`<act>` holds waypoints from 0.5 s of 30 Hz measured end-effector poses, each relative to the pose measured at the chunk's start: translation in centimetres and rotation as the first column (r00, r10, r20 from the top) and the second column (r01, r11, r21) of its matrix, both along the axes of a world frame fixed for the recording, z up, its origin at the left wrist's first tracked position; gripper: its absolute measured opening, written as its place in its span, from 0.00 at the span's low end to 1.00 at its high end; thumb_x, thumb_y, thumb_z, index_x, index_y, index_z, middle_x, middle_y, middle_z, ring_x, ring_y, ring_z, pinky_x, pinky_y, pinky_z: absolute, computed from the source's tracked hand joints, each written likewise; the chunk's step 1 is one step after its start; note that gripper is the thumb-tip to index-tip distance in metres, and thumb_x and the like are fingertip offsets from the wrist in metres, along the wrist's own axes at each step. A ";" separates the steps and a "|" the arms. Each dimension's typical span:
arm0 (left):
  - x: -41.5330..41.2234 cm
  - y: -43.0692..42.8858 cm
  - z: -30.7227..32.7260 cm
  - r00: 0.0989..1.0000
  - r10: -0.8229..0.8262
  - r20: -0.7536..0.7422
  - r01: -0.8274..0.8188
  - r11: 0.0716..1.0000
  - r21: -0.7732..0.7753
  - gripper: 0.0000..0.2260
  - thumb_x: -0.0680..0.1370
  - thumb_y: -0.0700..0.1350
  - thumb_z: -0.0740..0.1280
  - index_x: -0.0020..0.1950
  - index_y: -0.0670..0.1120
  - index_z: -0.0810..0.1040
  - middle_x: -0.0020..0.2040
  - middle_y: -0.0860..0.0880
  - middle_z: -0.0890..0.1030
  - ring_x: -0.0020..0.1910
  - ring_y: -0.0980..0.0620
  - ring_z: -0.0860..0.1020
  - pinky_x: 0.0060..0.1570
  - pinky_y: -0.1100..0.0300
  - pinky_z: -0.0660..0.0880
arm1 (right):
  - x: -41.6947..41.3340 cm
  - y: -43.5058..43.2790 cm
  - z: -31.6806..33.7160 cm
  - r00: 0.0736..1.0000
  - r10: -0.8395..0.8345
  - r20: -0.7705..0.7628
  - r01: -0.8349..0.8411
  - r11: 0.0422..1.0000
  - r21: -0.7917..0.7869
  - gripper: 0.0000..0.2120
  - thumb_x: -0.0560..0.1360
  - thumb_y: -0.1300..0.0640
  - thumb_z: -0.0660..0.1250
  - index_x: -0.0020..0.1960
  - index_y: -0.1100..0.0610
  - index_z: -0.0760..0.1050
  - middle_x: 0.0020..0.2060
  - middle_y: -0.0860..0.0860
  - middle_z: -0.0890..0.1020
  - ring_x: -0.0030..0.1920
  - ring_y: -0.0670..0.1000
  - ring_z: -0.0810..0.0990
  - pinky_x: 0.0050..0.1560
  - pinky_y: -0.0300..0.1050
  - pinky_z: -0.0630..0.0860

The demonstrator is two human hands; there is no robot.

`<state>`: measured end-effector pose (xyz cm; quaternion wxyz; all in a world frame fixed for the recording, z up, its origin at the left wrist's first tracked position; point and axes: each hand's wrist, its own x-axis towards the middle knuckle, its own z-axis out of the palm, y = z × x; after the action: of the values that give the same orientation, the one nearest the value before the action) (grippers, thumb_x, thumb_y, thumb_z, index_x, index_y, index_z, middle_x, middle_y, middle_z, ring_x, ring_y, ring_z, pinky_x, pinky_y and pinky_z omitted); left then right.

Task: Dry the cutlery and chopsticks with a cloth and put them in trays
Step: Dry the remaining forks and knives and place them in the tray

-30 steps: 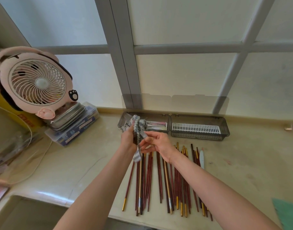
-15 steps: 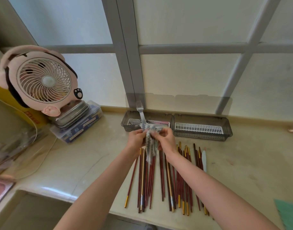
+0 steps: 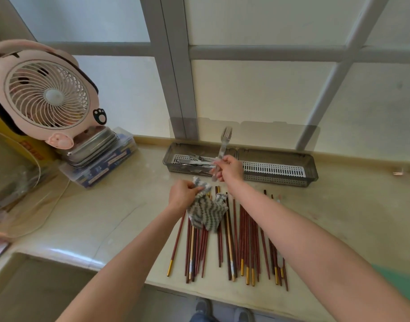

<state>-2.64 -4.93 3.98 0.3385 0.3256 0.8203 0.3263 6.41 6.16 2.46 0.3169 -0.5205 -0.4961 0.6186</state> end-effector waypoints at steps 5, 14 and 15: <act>-0.5 -1.6 -0.6 0.990 0.013 0.141 -0.024 0.997 0.077 0.18 0.74 0.50 0.69 0.45 0.32 0.79 0.43 0.36 0.82 0.47 0.39 0.81 0.50 0.42 0.77 | -0.4 3.8 -1.5 0.763 0.127 0.634 -0.396 0.866 0.304 0.06 0.79 0.58 0.62 0.50 0.57 0.78 0.42 0.48 0.78 0.40 0.49 0.78 0.39 0.39 0.73; 0.2 -2.9 0.3 0.930 0.101 0.354 -0.164 0.974 0.154 0.13 0.76 0.46 0.68 0.42 0.36 0.80 0.36 0.43 0.81 0.34 0.54 0.80 0.35 0.63 0.76 | -2.7 8.5 -3.6 0.500 0.220 0.838 -0.643 0.742 0.189 0.22 0.77 0.56 0.65 0.71 0.50 0.68 0.70 0.54 0.68 0.67 0.56 0.71 0.63 0.48 0.70; 0.0 -3.1 0.5 0.912 0.114 0.395 -0.192 0.967 0.166 0.10 0.76 0.45 0.67 0.42 0.39 0.80 0.36 0.45 0.82 0.33 0.55 0.81 0.33 0.64 0.76 | -2.2 8.3 -3.4 0.540 0.189 0.820 -0.632 0.735 0.247 0.20 0.78 0.57 0.63 0.69 0.51 0.70 0.68 0.54 0.70 0.64 0.54 0.73 0.60 0.47 0.71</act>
<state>-2.61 -8.03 4.44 0.4305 0.2226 0.7244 0.4903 4.22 14.41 -0.97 0.0483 -0.4823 -0.8390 0.2471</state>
